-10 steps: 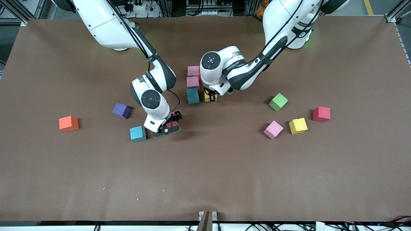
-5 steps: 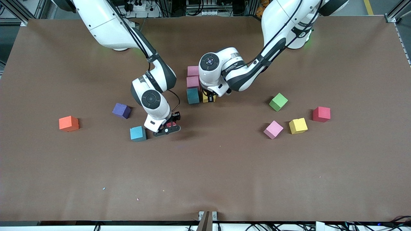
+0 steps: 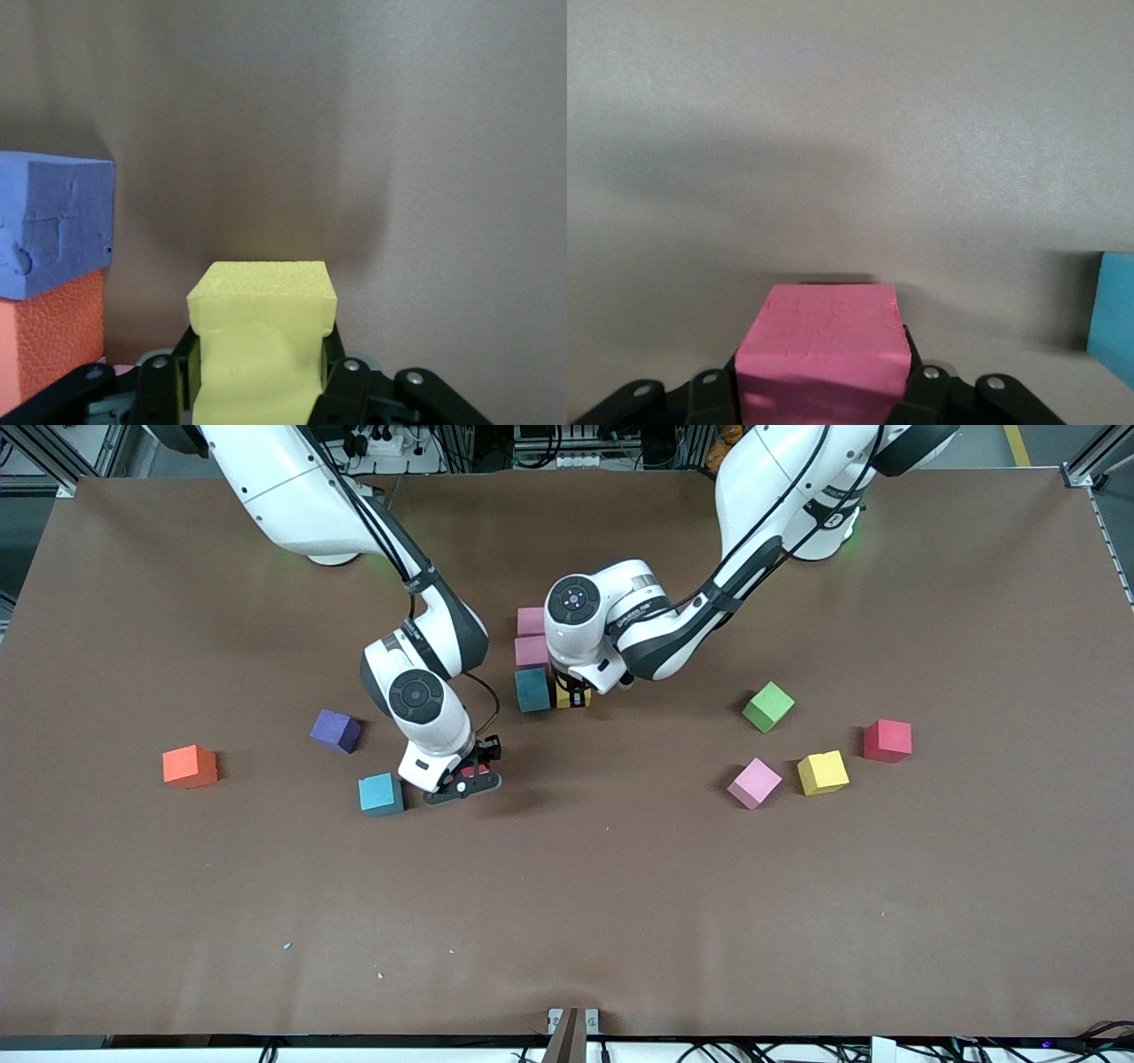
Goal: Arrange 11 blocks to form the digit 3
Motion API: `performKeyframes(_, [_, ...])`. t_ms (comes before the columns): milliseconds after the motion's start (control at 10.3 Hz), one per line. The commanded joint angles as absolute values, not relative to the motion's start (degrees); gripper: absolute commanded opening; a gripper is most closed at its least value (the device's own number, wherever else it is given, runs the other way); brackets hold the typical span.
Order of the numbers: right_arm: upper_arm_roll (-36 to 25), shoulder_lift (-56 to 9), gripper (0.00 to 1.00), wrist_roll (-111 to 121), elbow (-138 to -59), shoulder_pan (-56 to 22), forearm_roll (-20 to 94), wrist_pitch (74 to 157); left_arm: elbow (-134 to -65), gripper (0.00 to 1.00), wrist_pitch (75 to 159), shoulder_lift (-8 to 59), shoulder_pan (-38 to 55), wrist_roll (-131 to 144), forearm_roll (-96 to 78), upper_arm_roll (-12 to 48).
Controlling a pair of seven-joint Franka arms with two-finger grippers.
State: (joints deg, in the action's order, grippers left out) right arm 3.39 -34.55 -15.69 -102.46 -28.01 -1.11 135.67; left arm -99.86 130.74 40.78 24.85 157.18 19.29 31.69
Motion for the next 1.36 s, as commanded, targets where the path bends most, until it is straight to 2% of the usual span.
performKeyframes(0, [3.95, -32.88, 0.24, -17.57, -102.66, -27.95, -0.88, 134.65, -97.38, 0.00, 130.87, 42.71, 29.43, 164.26, 21.53, 27.88])
performKeyframes(1265, [4.04, -32.34, 0.24, -21.89, -101.60, -28.39, -0.88, 134.91, -96.50, 0.00, 130.69, 42.10, 30.67, 164.27, 21.53, 27.33])
